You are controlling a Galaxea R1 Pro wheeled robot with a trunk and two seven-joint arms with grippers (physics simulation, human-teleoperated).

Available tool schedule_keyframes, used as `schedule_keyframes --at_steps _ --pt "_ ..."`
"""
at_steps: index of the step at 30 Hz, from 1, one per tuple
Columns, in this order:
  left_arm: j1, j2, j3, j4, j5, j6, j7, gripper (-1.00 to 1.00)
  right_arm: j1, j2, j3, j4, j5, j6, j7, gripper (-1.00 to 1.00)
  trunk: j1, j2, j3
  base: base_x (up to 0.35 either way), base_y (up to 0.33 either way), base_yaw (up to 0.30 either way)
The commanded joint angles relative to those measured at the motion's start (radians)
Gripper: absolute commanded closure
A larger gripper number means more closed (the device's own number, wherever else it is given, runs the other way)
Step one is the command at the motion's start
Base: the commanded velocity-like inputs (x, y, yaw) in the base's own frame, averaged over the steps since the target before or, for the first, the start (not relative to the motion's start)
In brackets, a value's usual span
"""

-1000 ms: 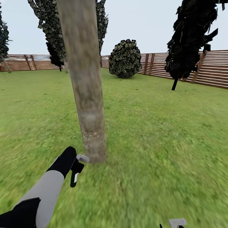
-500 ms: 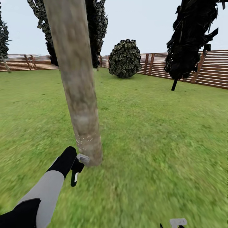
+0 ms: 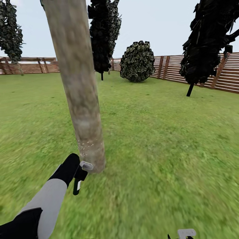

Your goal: In the garden, pick up the pesticide atomizer on the floor and spray pesticide onto both trees until each tree trunk is fully covered.

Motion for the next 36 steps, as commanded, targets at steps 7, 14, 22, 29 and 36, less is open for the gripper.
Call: schedule_keyframes --at_steps 7,14,22,29,36 --pt "-0.001 -0.006 0.01 -0.001 -0.007 0.002 0.011 1.0 0.0 -0.007 -0.005 0.004 0.012 -0.003 -0.004 -1.0 0.0 0.0 -0.001 0.077 -0.275 0.052" --pt "-0.001 -0.006 0.009 -0.001 -0.007 0.002 0.011 1.0 -0.001 -0.015 -0.004 0.005 0.012 -0.003 -0.003 -1.0 0.0 0.0 -0.001 0.006 -0.275 0.001" --pt "-0.001 0.0 0.008 -0.001 -0.009 0.002 0.011 1.0 -0.001 -0.014 -0.004 0.005 0.011 -0.003 -0.004 -1.0 0.0 0.0 -0.001 0.049 -0.27 0.005" --pt "-0.001 -0.002 0.009 0.0 -0.009 0.002 0.011 1.0 -0.001 -0.013 -0.004 0.006 0.011 -0.003 -0.004 -1.0 0.0 0.0 -0.001 0.222 -0.205 0.229" --pt "-0.001 -0.003 0.008 0.001 -0.009 0.002 0.011 1.0 -0.001 -0.013 -0.004 0.006 0.011 -0.003 -0.004 -1.0 0.0 0.0 -0.001 0.173 -0.221 0.278"
